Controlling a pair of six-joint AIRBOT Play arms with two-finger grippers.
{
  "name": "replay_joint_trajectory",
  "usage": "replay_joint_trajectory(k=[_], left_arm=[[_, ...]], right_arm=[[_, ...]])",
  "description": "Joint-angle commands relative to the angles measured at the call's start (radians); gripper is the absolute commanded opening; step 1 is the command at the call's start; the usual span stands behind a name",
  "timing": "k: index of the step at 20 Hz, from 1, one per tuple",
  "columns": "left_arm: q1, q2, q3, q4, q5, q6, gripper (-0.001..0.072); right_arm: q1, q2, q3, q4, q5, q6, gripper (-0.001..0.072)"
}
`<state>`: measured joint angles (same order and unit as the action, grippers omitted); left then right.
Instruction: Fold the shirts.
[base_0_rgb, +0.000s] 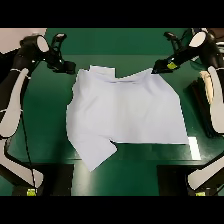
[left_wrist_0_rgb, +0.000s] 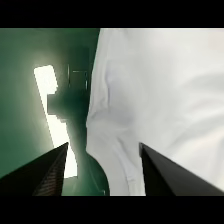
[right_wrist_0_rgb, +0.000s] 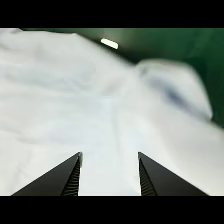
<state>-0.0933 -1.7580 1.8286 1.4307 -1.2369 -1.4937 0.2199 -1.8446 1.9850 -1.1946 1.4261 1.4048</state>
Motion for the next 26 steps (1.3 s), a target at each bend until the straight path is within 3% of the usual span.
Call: replay_joint_trajectory(k=[1, 6, 13, 17, 22, 26], left_arm=[[0.055, 0.056, 0.003, -0.017, -0.174, 0.01, 0.0529], [0.102, 0.357, -0.404, -0.04, -0.134, 0.009, 0.0529], [0.102, 0.784, -1.099, -0.187, -0.042, -0.029, 0.0529], [0.102, 0.829, -1.281, -0.266, 0.031, -0.051, 0.0529], [0.1, 0.829, -1.356, -0.357, 0.125, -0.049, 0.0528], [0.1, 0.829, -1.403, -0.453, 0.161, -0.006, 0.0527]], right_arm=[[-0.056, 0.06, -0.008, 0.061, 0.062, -0.037, 0.0411], [-0.178, 0.306, -0.33, 0.31, 0.097, -0.092, 0.0411], [-0.221, 0.607, -0.649, 0.331, 0.022, -0.132, 0.0411], [-0.221, 0.711, -0.756, 0.33, -0.045, -0.132, 0.0411], [-0.221, 0.731, -0.769, 0.331, -0.042, -0.131, 0.0411], [-0.221, 0.731, -0.769, 0.331, -0.047, -0.131, 0.0411]])
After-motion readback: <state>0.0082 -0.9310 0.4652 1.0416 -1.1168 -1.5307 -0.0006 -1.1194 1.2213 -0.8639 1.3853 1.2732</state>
